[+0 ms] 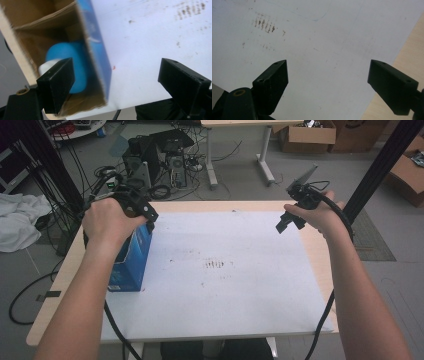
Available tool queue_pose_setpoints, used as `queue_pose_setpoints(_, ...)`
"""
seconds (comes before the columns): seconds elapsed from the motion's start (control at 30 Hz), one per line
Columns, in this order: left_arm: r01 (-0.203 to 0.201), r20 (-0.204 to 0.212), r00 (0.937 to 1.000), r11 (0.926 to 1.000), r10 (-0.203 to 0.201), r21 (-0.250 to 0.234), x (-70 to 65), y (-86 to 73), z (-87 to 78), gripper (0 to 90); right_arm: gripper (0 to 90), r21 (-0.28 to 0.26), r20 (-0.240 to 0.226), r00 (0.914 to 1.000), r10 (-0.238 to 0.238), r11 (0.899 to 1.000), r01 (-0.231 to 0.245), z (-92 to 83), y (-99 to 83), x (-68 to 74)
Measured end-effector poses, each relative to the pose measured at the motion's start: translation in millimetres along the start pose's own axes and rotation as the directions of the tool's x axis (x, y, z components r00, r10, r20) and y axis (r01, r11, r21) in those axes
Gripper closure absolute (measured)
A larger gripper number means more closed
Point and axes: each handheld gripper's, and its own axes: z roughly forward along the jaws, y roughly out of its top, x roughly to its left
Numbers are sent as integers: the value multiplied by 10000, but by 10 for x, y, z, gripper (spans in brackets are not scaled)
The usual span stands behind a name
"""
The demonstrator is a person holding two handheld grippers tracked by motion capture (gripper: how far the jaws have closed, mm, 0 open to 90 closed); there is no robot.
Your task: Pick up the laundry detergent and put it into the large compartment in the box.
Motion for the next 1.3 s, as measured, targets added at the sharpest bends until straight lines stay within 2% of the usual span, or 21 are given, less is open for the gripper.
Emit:
queue_pose_setpoints(0.07,-84,15,10000,9999,84,-93,-53,3,0,141,168,0,5,10000,-42,10000,42,4,-1,-6)
queue_pose_setpoints(0.2,-722,-109,9973,9973,720,-136,-262,22,7,136,168,53,-23,10000,31,10000,-31,27,-5,-4)
queue_pose_setpoints(0.23,-950,-58,9955,9951,949,-279,-366,29,20,131,168,39,18,10000,-76,10000,76,28,-8,-8)
queue_pose_setpoints(0.33,-1223,26,9925,9919,1224,-332,-465,40,40,116,168,3,-27,10000,24,10000,-24,22,-9,6)
queue_pose_setpoints(0.37,-1531,218,9878,9876,1539,-354,-571,49,67,101,168,-21,-76,10000,19,10000,-19,16,-10,11)
queue_pose_setpoints(0.4,-1701,279,9848,9847,1713,-387,-621,53,82,95,168,-44,-69,10000,7,10000,-7,12,-12,11)
queue_pose_setpoints(0.47,-2056,212,9782,9778,2066,-398,-725,62,111,87,168,-36,-53,10000,-34,10000,33,0,-14,4)
queue_pose_setpoints(0.5,-2173,218,9756,9752,2183,-410,-776,66,133,84,168,-79,-88,10000,10,10000,-11,-6,-17,3)
queue_pose_setpoints(0.53,-2173,218,9756,9752,2183,-410,-776,66,133,78,168,-81,-27,10000,-25,10000,24,-13,-23,-5)
queue_pose_setpoints(0.57,-2328,313,9717,9716,2342,-414,-831,71,159,78,168,-81,-27,10000,-25,10000,24,-13,-23,-5)
queue_pose_setpoints(0.6,-2367,374,9704,9705,2385,-459,-865,73,174,68,168,-70,-56,10000,31,10000,-32,-21,-32,-9)
queue_pose_setpoints(0.67,-2651,498,9624,9632,2671,-434,-978,87,232,51,168,-78,-73,10000,-26,10000,25,-28,-44,-15)
queue_pose_setpoints(0.7,-2651,498,9624,9632,2671,-434,-978,87,232,40,168,-78,-73,10000,-26,10000,25,-28,-44,-15)
queue_pose_setpoints(0.77,-2850,610,9558,9574,2875,-468,-1084,90,288,27,168,-141,-75,10000,44,9999,-45,-46,-58,-29)
queue_pose_setpoints(0.83,-3039,496,9508,9517,3059,-431,-1149,88,318,15,168,-156,-67,10000,67,9999,-68,-51,-66,-40)
queue_pose_setpoints(0.9,-3081,479,9495,9503,3101,-446,-1181,84,338,15,168,-132,-58,9999,91,9999,-91,-56,-69,-44)
queue_pose_setpoints(1.0,-3260,886,9398,9437,3300,-568,-1239,81,381,13,168,-155,-46,10000,37,9999,-38,-63,-83,-44)
queue_pose_setpoints(1.2,-3477,736,9335,9360,3510,-546,-1320,65,427,6,168,-147,2,10000,68,9999,-68,-66,-101,-55)
queue_pose_setpoints(1.3,-3465,819,9328,9359,3509,-630,-1328,67,420,2,168,-156,30,10000,53,9999,-52,-69,-106,-61)
